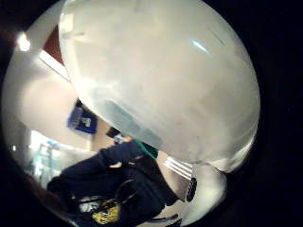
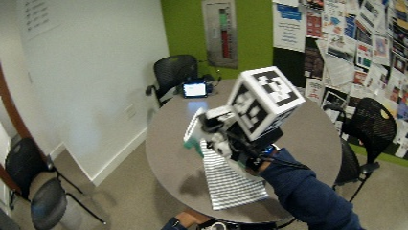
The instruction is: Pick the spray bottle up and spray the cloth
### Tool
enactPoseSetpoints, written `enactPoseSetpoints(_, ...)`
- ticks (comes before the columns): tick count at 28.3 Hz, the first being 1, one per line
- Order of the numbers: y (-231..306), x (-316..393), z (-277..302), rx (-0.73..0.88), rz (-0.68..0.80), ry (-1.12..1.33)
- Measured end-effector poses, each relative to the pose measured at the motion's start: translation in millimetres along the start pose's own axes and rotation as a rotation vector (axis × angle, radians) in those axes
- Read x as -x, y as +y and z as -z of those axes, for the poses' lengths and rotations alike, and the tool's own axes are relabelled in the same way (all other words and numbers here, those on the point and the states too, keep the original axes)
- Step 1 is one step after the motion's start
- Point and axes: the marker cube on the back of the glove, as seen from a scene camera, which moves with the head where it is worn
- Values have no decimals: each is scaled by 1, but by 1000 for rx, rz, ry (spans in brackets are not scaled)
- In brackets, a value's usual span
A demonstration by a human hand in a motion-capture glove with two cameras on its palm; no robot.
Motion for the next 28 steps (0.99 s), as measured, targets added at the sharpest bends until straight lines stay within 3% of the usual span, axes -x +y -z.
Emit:
enactPoseSetpoints(5, -7, -8, 5, -104, -138, -466)
enactPoseSetpoints(9, -26, -10, -12, -133, -188, -635)
enactPoseSetpoints(20, -71, -6, -47, -254, -202, -618)
enactPoseSetpoints(28, -72, -27, -60, -311, -270, -605)
